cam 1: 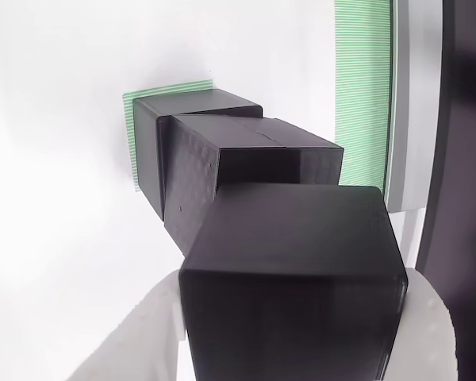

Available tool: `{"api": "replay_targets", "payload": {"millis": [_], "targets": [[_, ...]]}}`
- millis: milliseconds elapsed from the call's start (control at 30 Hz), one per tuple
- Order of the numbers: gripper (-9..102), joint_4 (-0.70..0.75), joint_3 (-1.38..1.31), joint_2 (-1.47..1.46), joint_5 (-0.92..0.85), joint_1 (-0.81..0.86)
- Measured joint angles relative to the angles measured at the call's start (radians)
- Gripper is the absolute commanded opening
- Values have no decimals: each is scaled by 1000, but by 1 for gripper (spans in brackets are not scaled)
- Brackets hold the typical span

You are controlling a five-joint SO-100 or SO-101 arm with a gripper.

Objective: Stack 3 Blocks on the chosen place.

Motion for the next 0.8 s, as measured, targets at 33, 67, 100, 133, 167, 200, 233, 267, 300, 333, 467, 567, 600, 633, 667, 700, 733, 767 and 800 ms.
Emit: {"api": "replay_targets", "payload": {"millis": [33, 67, 100, 133, 167, 200, 233, 267, 300, 333, 467, 567, 600, 633, 667, 700, 733, 767, 800], "targets": [[21, 0, 0, -3, 0, 0], [21, 0, 0, -8, 0, 0], [21, 0, 0, -9, 0, 0], [21, 0, 0, -9, 0, 0], [21, 0, 0, -9, 0, 0], [21, 0, 0, -11, 0, 0], [21, 0, 0, -11, 0, 0], [22, 0, 0, -11, 0, 0], [24, 0, 0, -12, 0, 5], [25, 0, 0, -14, 0, 6], [27, 0, 0, -14, 0, 12], [27, 0, 0, -14, 0, 18], [27, 0, 0, -14, 0, 18], [27, 0, 0, -14, 0, 18], [27, -3, 0, -14, 0, 18], [28, -8, 0, -15, 0, 25], [28, -11, 0, -20, 0, 29], [28, -14, 0, -23, 0, 35], [28, -14, 0, -25, 0, 40]]}}
